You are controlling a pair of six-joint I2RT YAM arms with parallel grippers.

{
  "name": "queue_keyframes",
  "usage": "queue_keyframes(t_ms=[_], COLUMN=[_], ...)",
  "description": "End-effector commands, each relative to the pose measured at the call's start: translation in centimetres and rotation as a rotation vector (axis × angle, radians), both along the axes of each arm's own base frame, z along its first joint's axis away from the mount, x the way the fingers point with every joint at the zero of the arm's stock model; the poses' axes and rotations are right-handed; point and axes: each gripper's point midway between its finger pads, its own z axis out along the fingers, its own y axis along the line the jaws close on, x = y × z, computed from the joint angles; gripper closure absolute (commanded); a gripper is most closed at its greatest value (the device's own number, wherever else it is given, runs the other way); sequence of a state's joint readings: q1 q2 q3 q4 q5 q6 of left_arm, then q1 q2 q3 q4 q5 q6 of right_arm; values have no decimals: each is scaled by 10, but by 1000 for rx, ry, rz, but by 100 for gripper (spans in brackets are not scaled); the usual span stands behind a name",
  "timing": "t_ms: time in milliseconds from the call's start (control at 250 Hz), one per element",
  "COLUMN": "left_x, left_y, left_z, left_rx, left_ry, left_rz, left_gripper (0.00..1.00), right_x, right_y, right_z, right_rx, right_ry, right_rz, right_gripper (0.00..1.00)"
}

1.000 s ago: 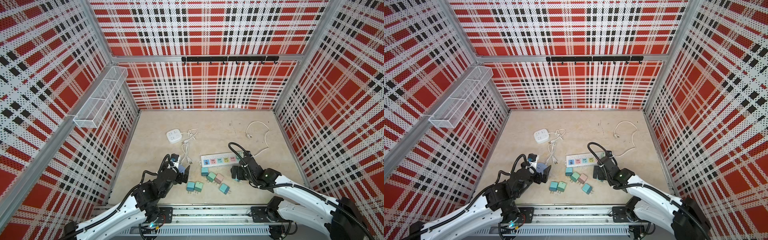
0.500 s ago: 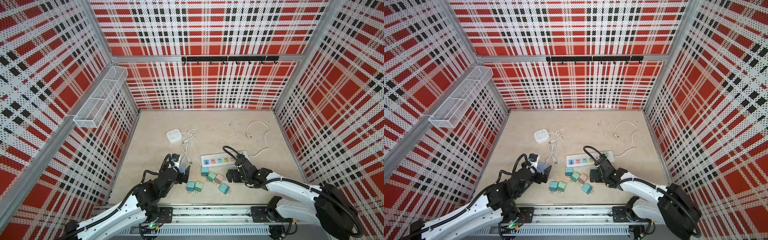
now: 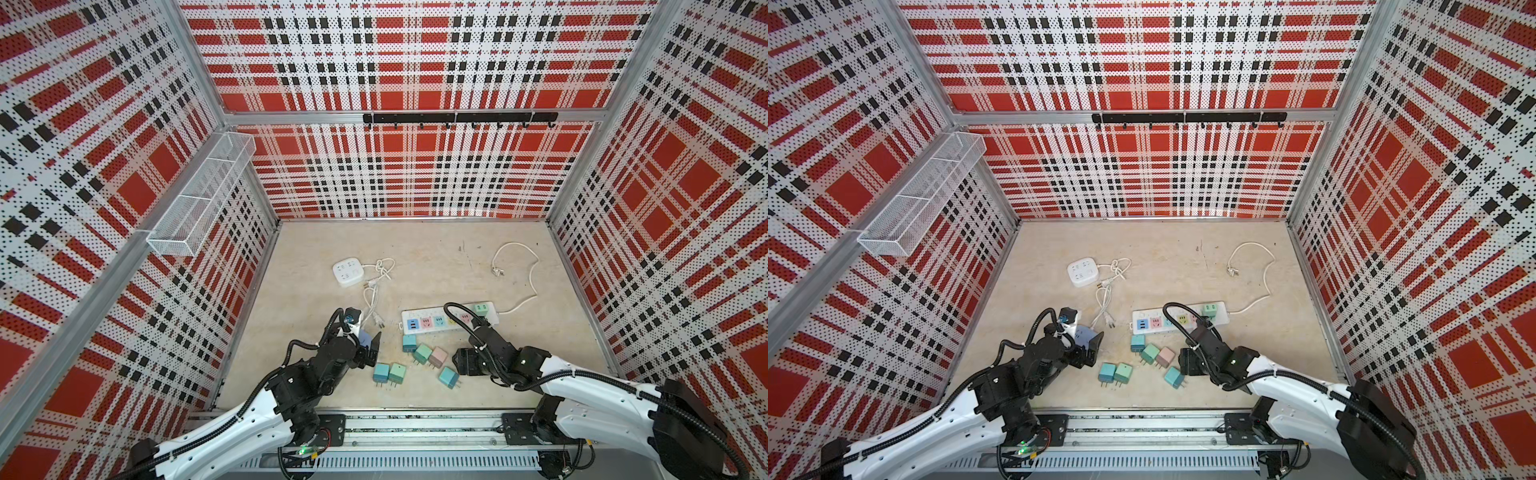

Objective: Insert plugs into power strip
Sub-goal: Pick up the plug from the bottom-center of the table.

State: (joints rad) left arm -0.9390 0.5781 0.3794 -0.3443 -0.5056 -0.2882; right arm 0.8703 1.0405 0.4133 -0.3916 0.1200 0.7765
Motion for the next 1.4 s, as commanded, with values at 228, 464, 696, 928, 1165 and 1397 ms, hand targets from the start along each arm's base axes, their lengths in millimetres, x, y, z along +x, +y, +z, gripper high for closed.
queue_keyframes(t_ms=[228, 464, 696, 928, 1165, 1397], left_x=[2, 2, 2, 2, 1, 1], left_y=[-1, -1, -2, -2, -3, -11], left_z=[6, 6, 6, 6, 8, 31], left_rx=[-21, -22, -20, -21, -35, -136], left_ry=[-19, -19, -18, -19, -19, -6], left_rz=[11, 13, 11, 11, -1, -61], left_gripper=[1, 0, 0, 0, 0, 1], right_x=[14, 18, 14, 11, 15, 33], right_y=[4, 1, 1, -1, 1, 0], right_z=[3, -10, -18, -20, -5, 49], right_rx=[-97, -192, -204, -199, -155, -84], right_ry=[-30, -5, 9, 9, -51, -251], right_rz=[4, 12, 15, 11, 8, 8], right_gripper=[23, 32, 49, 61, 71, 75])
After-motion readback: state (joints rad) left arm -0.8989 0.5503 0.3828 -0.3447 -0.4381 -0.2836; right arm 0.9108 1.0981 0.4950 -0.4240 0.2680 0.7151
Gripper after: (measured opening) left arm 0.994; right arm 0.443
